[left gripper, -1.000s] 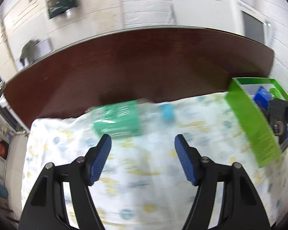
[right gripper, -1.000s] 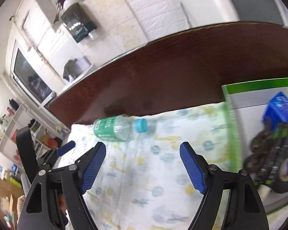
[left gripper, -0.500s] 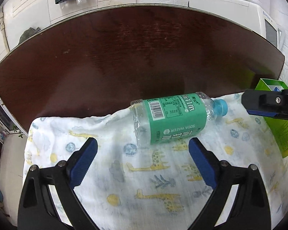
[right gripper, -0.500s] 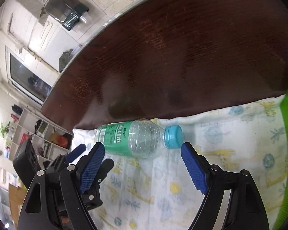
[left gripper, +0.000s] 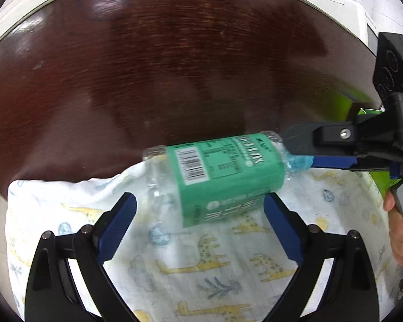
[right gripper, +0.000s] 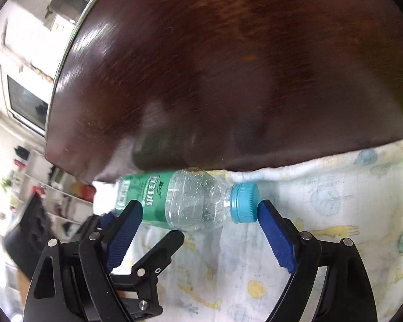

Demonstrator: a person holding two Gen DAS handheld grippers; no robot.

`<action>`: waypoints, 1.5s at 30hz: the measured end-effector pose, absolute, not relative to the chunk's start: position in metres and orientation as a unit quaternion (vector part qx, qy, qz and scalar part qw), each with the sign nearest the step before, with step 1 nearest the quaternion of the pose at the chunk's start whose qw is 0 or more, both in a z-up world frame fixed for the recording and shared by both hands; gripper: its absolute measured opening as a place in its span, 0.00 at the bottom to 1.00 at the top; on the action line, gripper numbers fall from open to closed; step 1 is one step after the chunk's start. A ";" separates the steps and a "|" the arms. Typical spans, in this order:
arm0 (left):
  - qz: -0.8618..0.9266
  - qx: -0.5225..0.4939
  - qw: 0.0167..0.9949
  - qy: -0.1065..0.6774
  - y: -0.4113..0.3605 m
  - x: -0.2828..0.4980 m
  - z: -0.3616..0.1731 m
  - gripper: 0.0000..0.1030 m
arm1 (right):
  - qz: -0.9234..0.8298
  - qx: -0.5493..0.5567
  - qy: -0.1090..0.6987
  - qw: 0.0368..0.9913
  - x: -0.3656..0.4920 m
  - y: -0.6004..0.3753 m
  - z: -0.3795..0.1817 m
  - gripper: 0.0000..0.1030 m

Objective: Organize rigid objects
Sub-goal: 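Move the right tool to the soda water bottle and grasp it, then carry the soda water bottle into the box and open the right gripper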

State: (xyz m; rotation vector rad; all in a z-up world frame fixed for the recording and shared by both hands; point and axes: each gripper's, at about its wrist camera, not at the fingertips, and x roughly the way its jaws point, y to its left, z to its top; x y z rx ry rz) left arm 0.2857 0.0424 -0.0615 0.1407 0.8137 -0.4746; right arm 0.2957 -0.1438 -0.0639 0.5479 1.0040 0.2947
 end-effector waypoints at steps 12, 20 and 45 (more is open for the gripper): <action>-0.229 0.074 0.900 0.363 0.030 0.259 -0.031 0.78 | 0.128 0.224 0.434 0.863 0.256 -0.147 -0.028 0.87; -0.241 0.099 0.911 0.320 0.006 0.230 0.005 0.78 | 0.110 0.224 0.389 0.887 0.211 -0.180 0.005 0.87; -0.415 0.156 0.855 0.267 -0.225 0.127 0.048 0.78 | -0.089 0.260 0.307 0.911 0.080 -0.419 0.028 0.87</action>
